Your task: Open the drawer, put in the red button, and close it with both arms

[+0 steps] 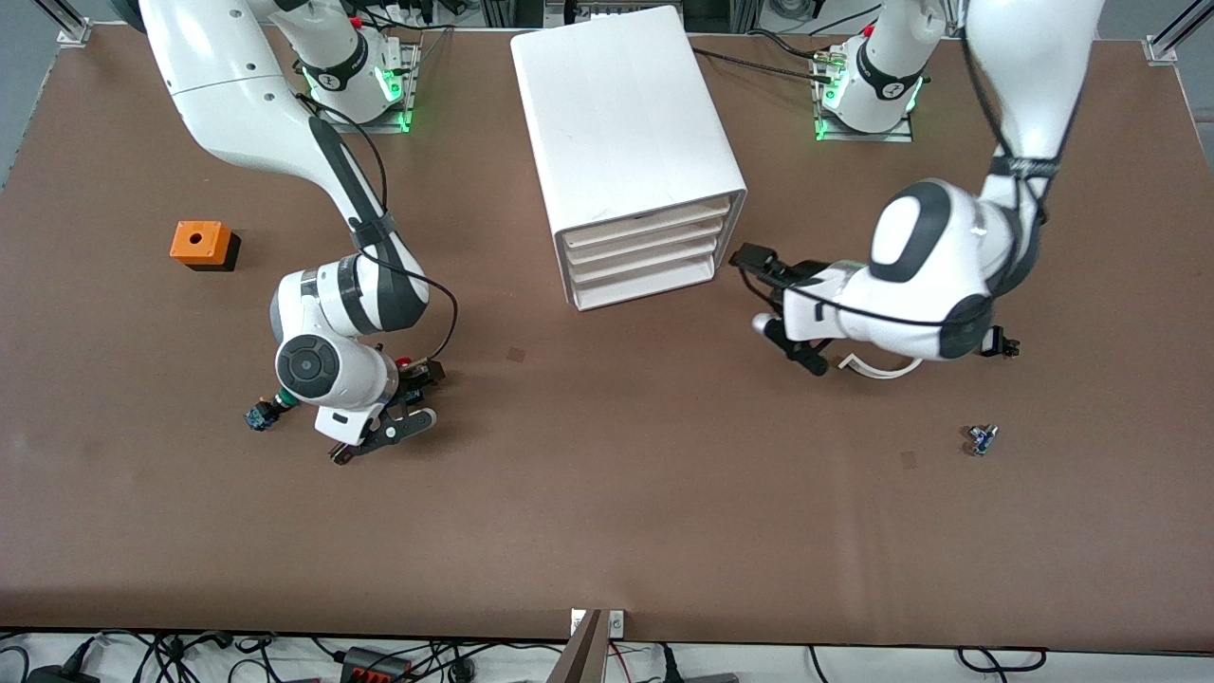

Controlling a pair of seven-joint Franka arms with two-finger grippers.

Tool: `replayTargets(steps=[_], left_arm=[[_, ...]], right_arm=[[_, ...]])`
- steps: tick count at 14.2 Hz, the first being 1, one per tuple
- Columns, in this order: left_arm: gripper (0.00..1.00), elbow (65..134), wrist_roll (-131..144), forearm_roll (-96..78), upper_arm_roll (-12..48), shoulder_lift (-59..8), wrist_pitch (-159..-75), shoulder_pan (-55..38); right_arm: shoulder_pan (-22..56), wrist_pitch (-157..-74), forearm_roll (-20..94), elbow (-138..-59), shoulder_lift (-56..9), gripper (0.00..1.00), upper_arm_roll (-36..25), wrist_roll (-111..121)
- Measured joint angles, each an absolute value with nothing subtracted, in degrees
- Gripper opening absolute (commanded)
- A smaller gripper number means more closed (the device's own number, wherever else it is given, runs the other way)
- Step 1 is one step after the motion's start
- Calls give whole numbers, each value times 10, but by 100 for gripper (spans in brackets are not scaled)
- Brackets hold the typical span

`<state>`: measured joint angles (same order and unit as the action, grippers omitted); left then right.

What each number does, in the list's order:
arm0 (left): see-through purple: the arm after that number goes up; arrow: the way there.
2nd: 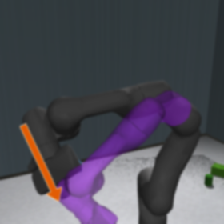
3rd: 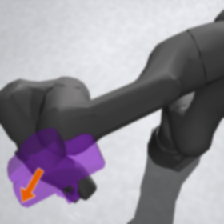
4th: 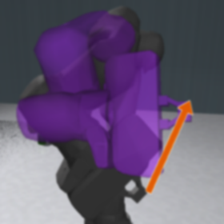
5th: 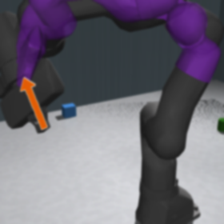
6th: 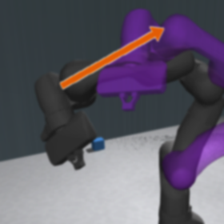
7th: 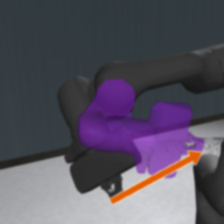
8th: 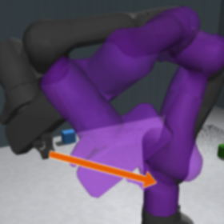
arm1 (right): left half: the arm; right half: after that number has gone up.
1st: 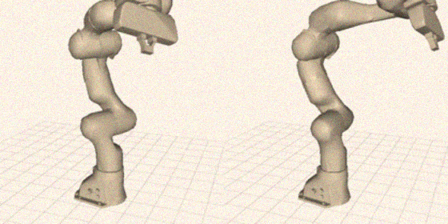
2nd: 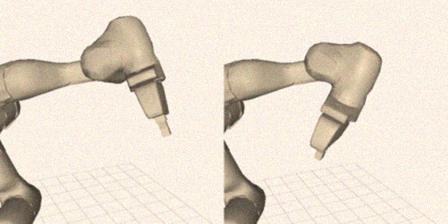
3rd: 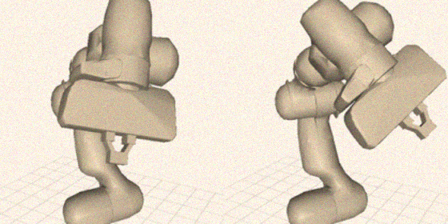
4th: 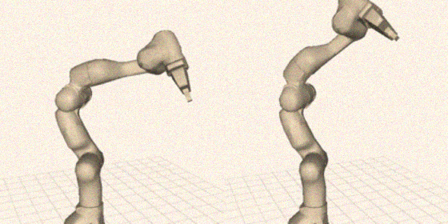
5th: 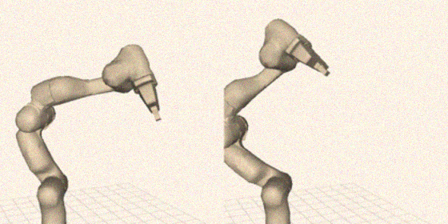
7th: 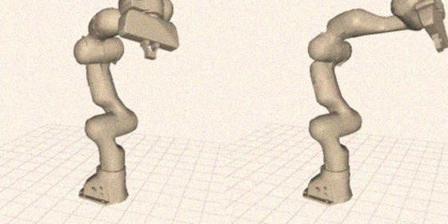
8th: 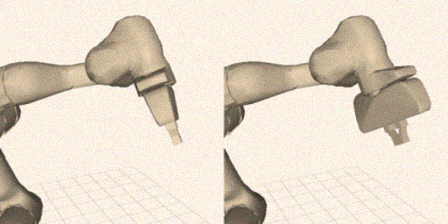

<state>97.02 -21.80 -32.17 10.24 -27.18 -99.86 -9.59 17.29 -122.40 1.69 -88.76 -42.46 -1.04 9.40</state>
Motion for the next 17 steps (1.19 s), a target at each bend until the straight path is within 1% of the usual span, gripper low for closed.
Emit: replayTargets(steps=[2,5,6,7,8,9,10,11,12,13,14,15,16,17], left_arm=[[100,991,-228,-371,116,-291,-1029,-97],[99,1033,-259,-459,117,-293,-1033,-96],[89,1045,-272,-476,117,-293,-1034,-96],[82,1056,-286,-487,117,-293,-1034,-96],[77,1065,-301,-494,117,-293,-1034,-95],[77,1073,-319,-496,117,-293,-1034,-95],[76,1081,-333,-498,117,-293,-1034,-95],[74,1088,-341,-503,119,-293,-1032,-95],[71,1093,-346,-511,122,-293,-1030,-94],[65,1097,-351,-515,126,-293,-1028,-94],[61,1101,-360,-517,129,-293,-1027,-94],[56,1107,-374,-519,131,-293,-1027,-94],[47,1114,-390,-524,131,-293,-1027,-94],[35,1118,-403,-530,131,-293,-1027,-94]], right_arm=[[173,-1224,17,-887,-433,100,-10,97],[173,-1224,17,-887,-442,100,-10,99],[173,-1223,17,-887,-442,100,-10,99],[173,-1222,17,-887,-442,100,-10,100],[173,-1221,17,-887,-442,100,-10,100],[173,-1220,17,-887,-442,90,-10,100],[173,-1219,17,-887,-442,76,-10,102],[173,-1217,17,-887,-442,55,-10,106],[173,-1212,17,-887,-443,25,-10,110],[174,-1205,17,-887,-443,6,-10,111],[174,-1201,17,-887,-443,0,-10,111],[173,-1200,17,-887,-443,0,-10,111],[173,-1199,17,-885,-442,0,-10,111],[173,-1199,17,-880,-442,0,-10,111]])
